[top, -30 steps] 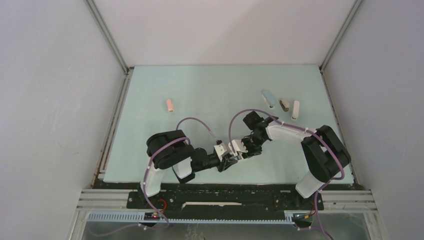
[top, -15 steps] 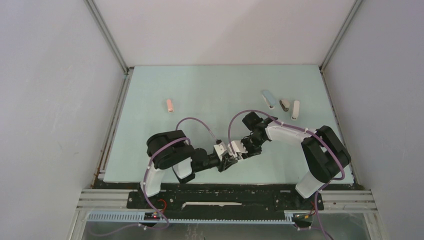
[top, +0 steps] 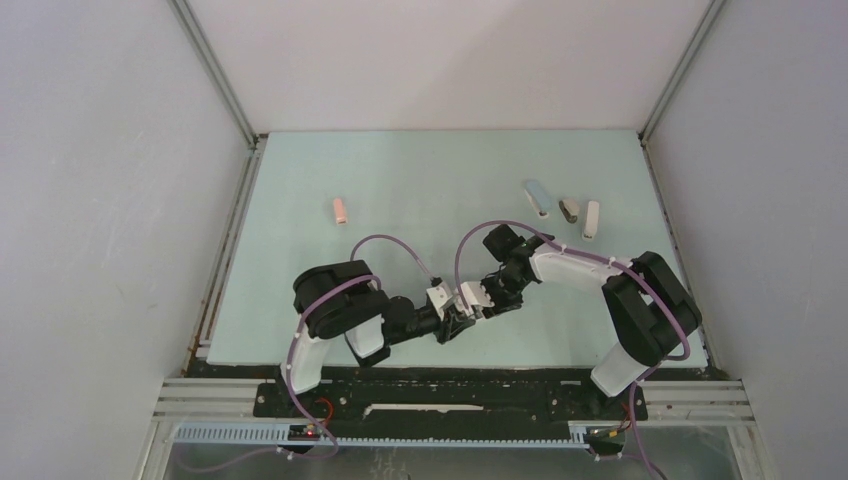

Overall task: Unload the staples from the stapler
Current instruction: Close the staple box at the center of the board.

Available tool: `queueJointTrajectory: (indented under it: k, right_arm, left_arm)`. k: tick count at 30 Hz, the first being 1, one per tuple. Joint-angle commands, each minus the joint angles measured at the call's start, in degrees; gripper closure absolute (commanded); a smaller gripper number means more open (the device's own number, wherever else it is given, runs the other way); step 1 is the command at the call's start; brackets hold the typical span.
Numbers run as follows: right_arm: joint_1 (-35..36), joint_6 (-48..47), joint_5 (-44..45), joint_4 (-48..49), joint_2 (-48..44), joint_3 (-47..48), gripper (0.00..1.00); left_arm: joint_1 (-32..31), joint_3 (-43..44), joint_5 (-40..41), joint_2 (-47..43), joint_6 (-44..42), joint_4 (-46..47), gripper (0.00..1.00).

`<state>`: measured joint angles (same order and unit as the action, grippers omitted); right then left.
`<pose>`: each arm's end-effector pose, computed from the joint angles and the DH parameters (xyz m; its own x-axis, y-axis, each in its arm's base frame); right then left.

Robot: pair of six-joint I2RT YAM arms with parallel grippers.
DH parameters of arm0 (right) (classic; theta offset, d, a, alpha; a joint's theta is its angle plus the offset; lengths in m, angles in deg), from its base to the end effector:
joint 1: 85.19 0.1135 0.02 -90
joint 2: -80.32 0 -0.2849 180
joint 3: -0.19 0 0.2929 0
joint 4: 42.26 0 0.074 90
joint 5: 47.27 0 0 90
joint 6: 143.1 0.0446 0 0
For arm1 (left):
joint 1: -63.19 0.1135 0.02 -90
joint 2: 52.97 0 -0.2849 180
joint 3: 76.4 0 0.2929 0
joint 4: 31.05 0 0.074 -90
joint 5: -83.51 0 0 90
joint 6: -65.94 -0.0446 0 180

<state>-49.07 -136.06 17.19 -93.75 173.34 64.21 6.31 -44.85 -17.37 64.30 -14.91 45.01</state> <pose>0.2391 0.1983 0.1433 0.4873 -0.7529 -0.4423 -0.8629 -0.4928 -0.1119 0.1506 -0.2462 0.0549 -0.2375 0.0782 -0.9682 0.8978 0.3982 -0.1880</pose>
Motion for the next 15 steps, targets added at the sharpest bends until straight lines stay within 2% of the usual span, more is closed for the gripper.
queueJointTrajectory:
  k: [1,11,15]
  right_arm:
    - [1.81,1.39,-4.09,2.23,-0.51,-0.45,0.58]
    - [2.11,3.29,-4.75,2.38,-0.37,0.44,0.59]
    - [2.07,3.56,-4.60,2.62,-0.15,0.40,0.55]
  left_arm:
    - [-0.26,0.12,2.91,3.61,1.14,-1.79,0.64]
    - [-1.51,0.80,3.83,4.31,0.89,-1.83,0.63]
    - [-1.83,0.78,4.23,4.33,0.61,-1.78,0.60]
